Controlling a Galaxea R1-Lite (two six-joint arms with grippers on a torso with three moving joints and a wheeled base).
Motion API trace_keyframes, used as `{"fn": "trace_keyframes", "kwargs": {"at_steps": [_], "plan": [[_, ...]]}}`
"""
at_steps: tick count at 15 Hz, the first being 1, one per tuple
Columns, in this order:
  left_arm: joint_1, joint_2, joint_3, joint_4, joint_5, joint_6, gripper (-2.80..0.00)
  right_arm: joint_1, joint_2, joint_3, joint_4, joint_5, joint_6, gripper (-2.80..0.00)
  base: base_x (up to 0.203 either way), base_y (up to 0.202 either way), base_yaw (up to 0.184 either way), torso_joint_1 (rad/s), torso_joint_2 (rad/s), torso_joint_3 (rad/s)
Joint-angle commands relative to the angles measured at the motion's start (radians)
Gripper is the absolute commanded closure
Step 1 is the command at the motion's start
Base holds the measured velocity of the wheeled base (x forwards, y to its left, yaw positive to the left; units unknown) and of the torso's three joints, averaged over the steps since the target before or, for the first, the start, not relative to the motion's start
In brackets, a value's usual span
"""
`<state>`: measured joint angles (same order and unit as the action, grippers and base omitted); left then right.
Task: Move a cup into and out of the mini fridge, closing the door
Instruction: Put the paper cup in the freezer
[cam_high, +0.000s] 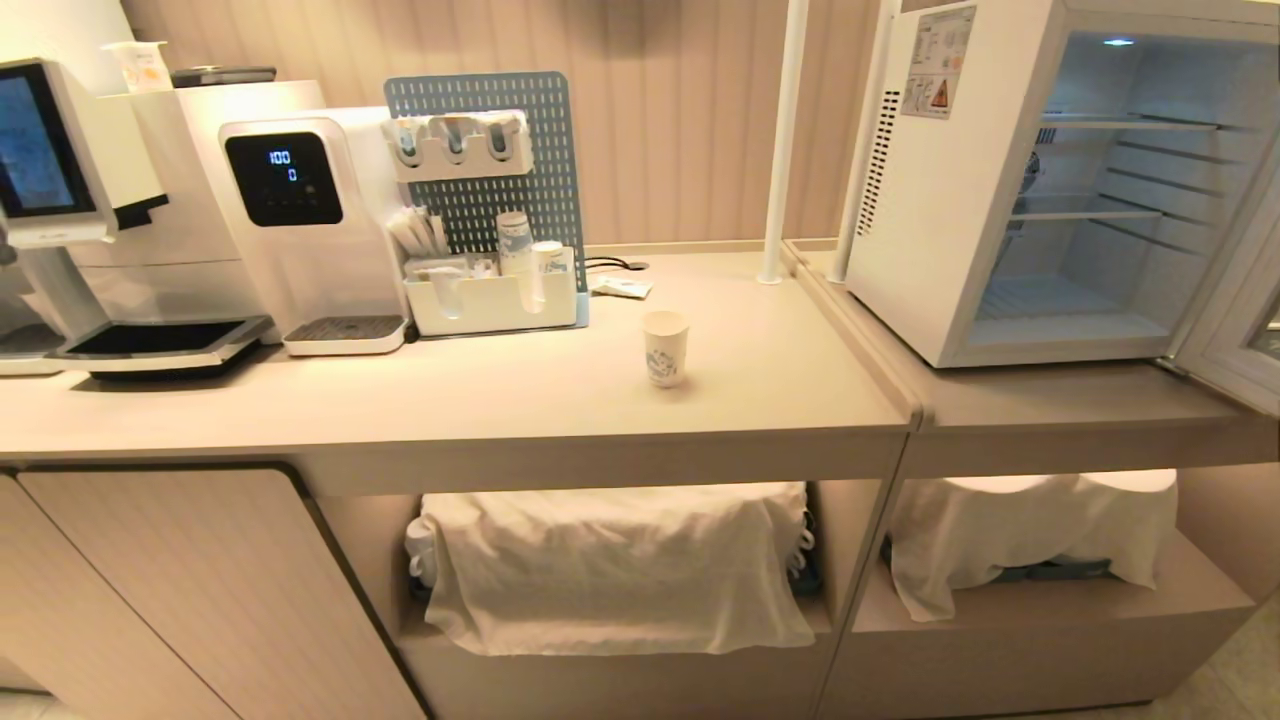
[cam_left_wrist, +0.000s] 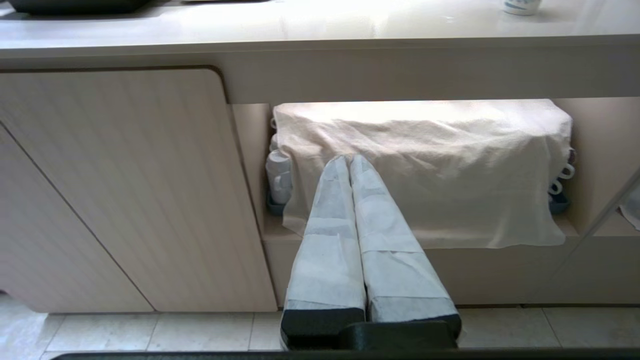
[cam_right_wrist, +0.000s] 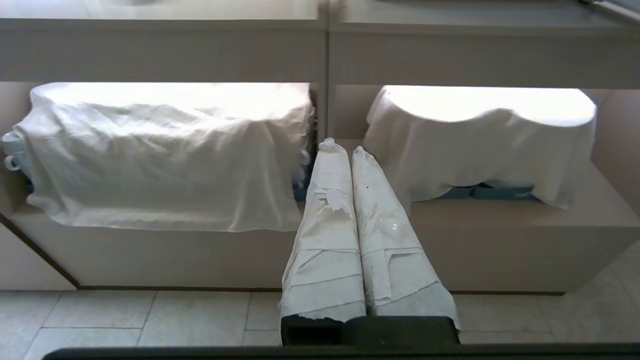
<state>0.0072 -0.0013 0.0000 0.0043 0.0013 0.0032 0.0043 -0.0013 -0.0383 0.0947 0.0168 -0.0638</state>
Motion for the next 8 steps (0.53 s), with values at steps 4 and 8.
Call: {"fn": "trace_keyframes", "kwargs": {"at_steps": [4,8], "plan": [[0.0,0.0,0.0,0.0,0.0,0.0,0.0,0.0,0.0,0.0,0.0,0.0,0.001,0.0,0.0,0.191,0.0,0.001,0.0,0.002],[0.0,0.001,0.0,0.0,0.0,0.0,0.0,0.0,0.0,0.0,0.0,0.0,-0.001,0.0,0.0,0.194,0.002,0.004,0.0,0.002]]}}
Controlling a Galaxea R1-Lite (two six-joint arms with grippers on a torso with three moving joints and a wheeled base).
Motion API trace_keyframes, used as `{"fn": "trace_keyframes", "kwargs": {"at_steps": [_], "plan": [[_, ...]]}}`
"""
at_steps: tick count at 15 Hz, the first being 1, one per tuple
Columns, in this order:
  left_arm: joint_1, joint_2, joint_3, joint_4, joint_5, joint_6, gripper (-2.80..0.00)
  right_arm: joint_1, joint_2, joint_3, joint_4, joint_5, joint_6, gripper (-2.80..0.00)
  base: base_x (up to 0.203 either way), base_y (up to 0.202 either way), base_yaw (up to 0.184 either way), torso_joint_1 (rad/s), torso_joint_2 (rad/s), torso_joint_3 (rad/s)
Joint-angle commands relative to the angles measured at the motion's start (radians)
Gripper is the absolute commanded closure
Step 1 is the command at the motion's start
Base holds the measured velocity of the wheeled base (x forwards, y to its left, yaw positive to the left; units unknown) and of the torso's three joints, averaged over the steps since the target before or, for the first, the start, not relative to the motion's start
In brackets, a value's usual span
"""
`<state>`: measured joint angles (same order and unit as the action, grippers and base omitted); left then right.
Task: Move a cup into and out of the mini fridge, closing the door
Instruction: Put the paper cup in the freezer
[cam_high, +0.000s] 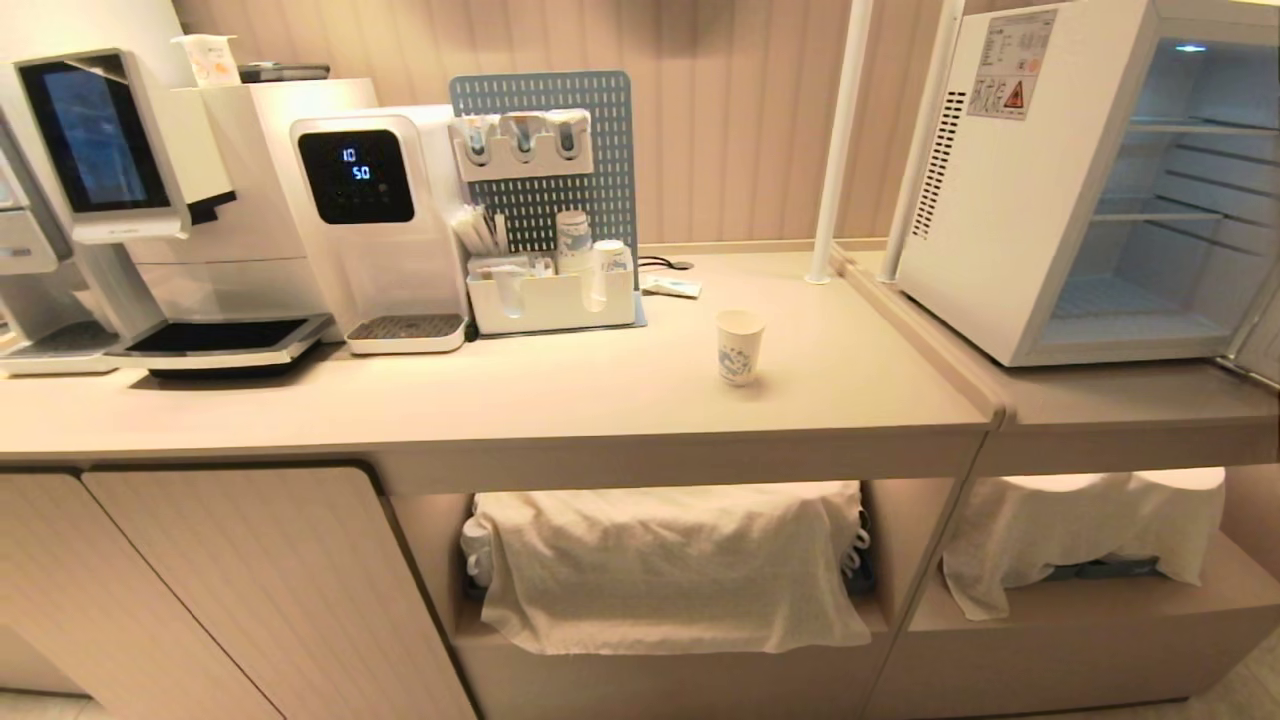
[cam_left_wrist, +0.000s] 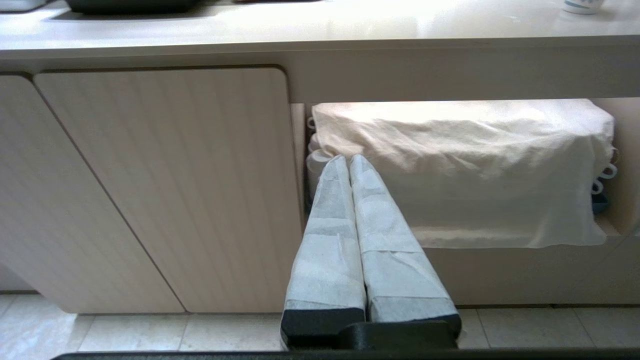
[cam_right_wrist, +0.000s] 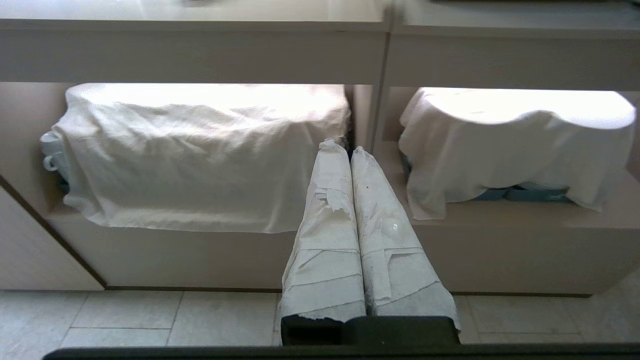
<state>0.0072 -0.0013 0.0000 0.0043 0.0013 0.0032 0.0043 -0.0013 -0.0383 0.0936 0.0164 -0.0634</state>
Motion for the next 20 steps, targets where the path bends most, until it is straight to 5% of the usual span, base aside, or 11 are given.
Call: {"fn": "trace_keyframes", "kwargs": {"at_steps": [1,9,20], "plan": [[0.0,0.001,0.0,0.0,0.0,0.0,0.0,0.0,0.0,0.0,0.001,0.0,-0.001,0.0,0.0,0.192,0.001,0.001,0.0,0.002],[0.0,0.001,0.0,-0.004,0.0,0.002,0.0,0.0,0.0,0.001,0.001,0.0,-0.001,0.0,0.01,0.047,0.0,0.002,0.0,0.001],[0.0,0.0,0.0,-0.001,0.0,0.0,0.0,0.0,0.0,0.001,0.001,0.0,-0.004,0.0,0.19,0.0,0.002,0.002,0.0,0.001]]}}
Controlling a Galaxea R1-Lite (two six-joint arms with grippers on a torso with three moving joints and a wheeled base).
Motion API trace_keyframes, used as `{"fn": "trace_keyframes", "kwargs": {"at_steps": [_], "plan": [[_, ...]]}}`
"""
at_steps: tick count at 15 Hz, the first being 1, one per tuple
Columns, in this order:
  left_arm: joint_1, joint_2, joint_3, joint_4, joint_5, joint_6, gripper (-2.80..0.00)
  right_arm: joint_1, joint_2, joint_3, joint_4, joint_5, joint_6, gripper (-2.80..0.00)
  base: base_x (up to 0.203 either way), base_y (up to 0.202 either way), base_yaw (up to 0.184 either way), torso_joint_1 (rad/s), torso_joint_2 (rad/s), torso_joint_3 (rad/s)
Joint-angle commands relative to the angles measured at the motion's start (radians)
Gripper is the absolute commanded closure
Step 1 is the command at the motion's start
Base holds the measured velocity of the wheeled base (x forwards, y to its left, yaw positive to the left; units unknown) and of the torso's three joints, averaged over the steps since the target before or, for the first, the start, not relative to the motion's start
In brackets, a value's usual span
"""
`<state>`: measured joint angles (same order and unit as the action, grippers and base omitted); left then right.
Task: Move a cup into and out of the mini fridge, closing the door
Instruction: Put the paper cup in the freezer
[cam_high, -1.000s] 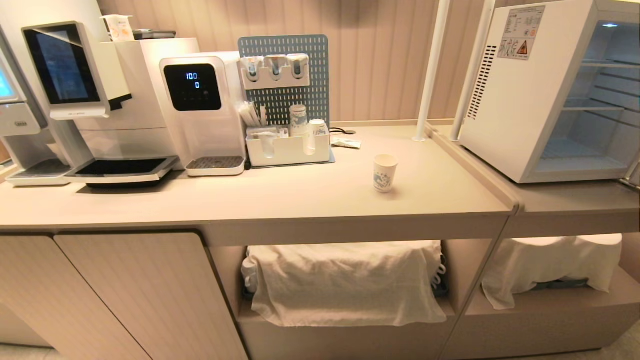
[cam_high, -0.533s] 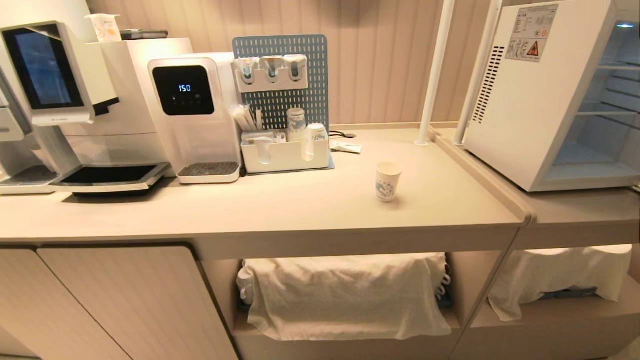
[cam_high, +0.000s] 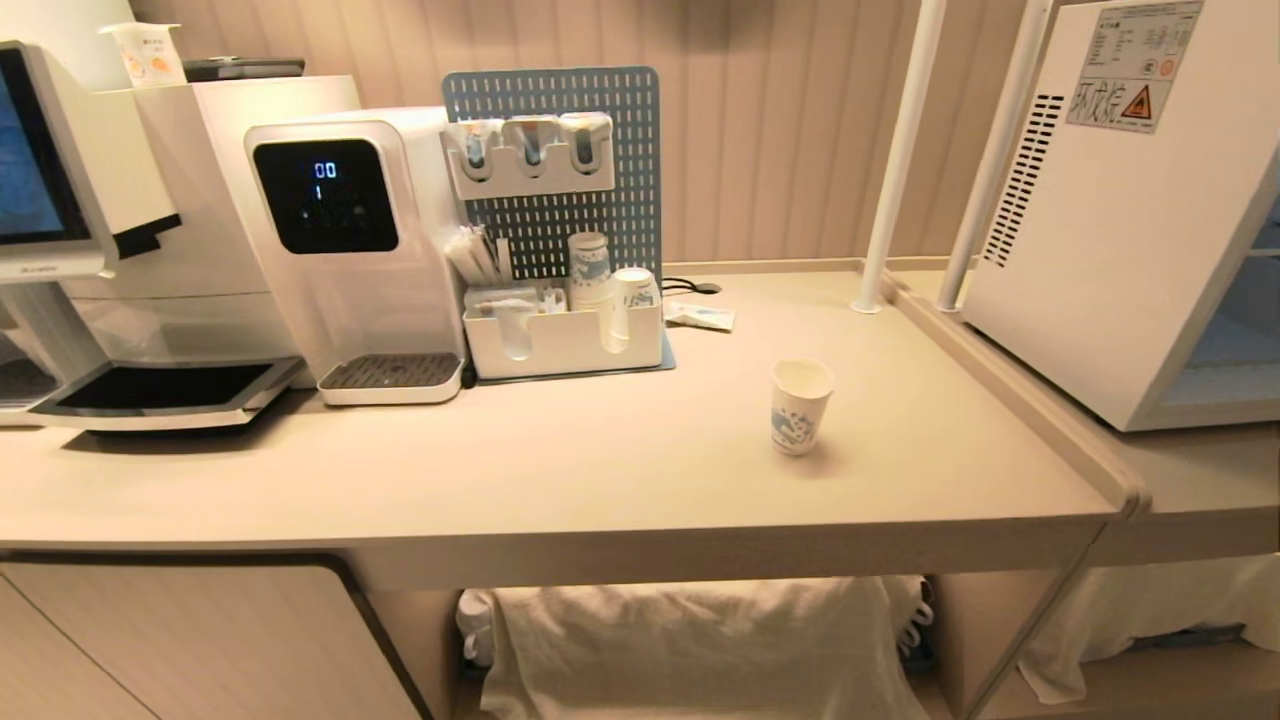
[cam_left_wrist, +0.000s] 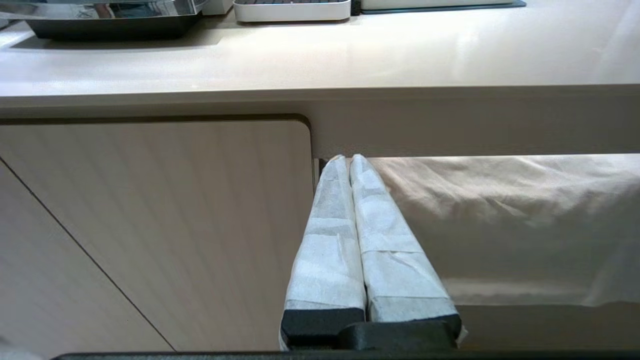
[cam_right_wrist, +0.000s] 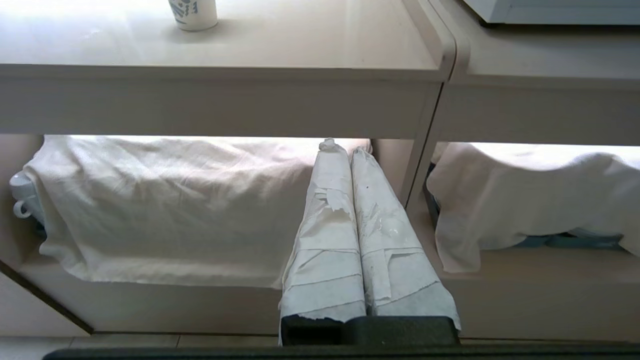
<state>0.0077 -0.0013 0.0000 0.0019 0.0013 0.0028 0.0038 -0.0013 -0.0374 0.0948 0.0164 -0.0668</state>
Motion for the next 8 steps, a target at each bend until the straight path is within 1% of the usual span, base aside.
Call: {"fn": "trace_keyframes", "kwargs": {"at_steps": [1,4,5,6,8], "plan": [[0.0,0.0,0.0,0.001,0.0,-0.002,0.0,0.001,0.0,-0.001,0.0,0.0,-0.001,0.0,0.096,0.0,-0.001,0.005,0.01,0.0],[0.0,0.001,0.0,0.0,-0.001,-0.003,0.0,0.001,0.0,-0.008,0.004,0.001,0.003,0.0,0.0,0.0,0.0,0.0,0.0,0.0],[0.0,0.001,0.0,0.0,-0.001,-0.003,0.0,0.001,0.006,-0.043,0.012,0.007,0.002,0.0,0.0,0.0,0.0,0.0,0.0,0.0],[0.0,0.001,0.0,0.0,-0.001,-0.003,0.0,0.001,0.034,-0.11,0.028,0.011,0.002,0.0,0.0,0.0,0.0,0.0,0.0,0.0],[0.0,0.001,0.0,0.0,-0.001,-0.003,0.0,0.001,0.153,-0.315,0.127,0.014,0.016,0.0,0.0,0.0,0.0,0.0,0.0,0.0]]}}
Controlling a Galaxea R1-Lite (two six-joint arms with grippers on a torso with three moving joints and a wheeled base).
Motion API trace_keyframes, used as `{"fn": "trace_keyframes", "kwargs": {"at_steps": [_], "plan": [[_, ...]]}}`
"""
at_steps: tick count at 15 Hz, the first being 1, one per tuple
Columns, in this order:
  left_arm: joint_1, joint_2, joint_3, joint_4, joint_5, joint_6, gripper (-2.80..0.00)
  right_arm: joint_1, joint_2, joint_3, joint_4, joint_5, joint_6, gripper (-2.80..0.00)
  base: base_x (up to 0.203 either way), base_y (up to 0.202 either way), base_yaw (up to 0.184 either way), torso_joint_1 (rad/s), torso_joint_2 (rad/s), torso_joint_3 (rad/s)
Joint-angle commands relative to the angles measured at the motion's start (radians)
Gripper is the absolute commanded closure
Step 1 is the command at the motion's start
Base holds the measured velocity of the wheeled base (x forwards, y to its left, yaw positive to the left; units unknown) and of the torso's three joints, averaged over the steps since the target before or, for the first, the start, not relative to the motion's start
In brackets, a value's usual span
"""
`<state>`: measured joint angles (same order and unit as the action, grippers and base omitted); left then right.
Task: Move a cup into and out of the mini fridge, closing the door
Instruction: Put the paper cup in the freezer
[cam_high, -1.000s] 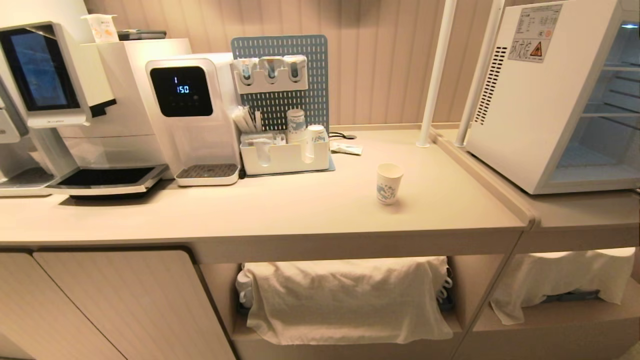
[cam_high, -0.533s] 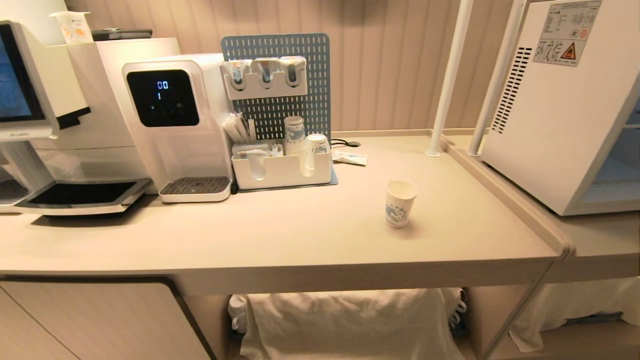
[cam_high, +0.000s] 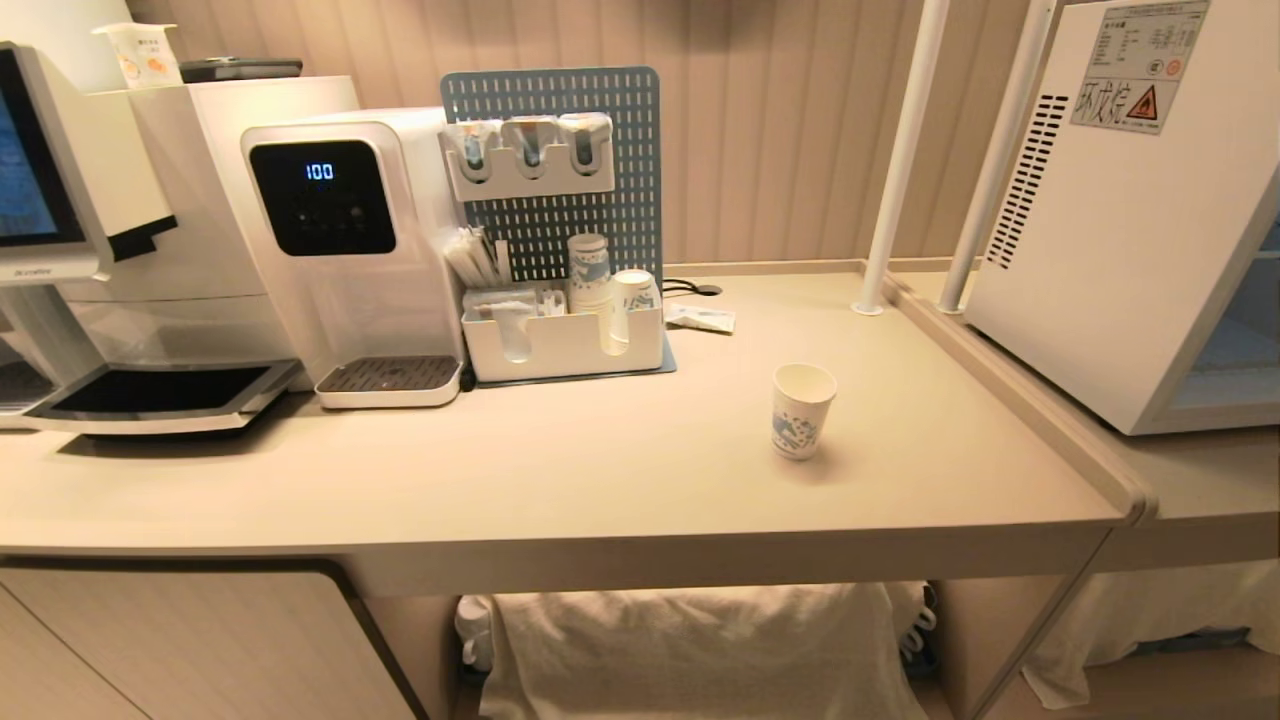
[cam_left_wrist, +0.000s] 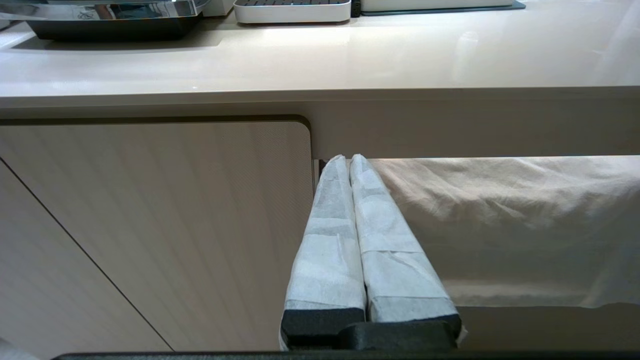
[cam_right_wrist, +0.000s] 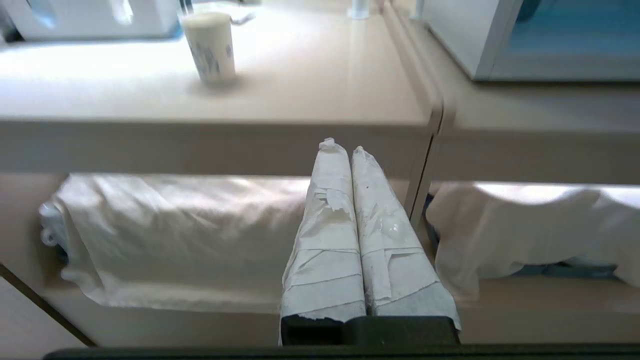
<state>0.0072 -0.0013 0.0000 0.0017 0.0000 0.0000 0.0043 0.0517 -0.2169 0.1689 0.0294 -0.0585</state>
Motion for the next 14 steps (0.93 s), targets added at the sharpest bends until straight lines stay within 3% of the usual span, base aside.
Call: {"fn": "trace_keyframes", "kwargs": {"at_steps": [1,4,8,10,12,14], "plan": [[0.0,0.001,0.0,0.0,0.0,0.0,0.0,0.005,0.189,-0.274,0.138,0.003,0.034,0.0,0.0,0.0,0.0,0.0,0.0,0.0],[0.0,0.001,0.0,0.0,0.0,0.0,0.0,0.016,0.51,-0.647,0.4,0.047,0.105,0.0,0.0,0.0,0.0,0.0,0.0,0.0],[0.0,0.001,0.0,0.0,0.0,0.0,0.0,0.021,0.938,-0.944,0.54,0.106,0.19,0.0,0.0,0.0,0.0,0.0,0.0,0.0],[0.0,0.001,0.0,0.0,0.0,0.0,0.0,0.04,1.097,-1.011,0.564,0.153,0.255,0.0,0.0,0.0,0.0,0.0,0.0,0.0],[0.0,0.001,0.0,0.0,0.0,0.0,0.0,0.079,1.22,-1.034,0.555,0.257,0.314,0.0,0.0,0.0,0.0,0.0,0.0,0.0],[0.0,0.001,0.0,0.0,0.0,0.0,0.0,0.087,1.338,-1.004,0.431,0.315,0.333,0.0,0.0,0.0,0.0,0.0,0.0,0.0]]}}
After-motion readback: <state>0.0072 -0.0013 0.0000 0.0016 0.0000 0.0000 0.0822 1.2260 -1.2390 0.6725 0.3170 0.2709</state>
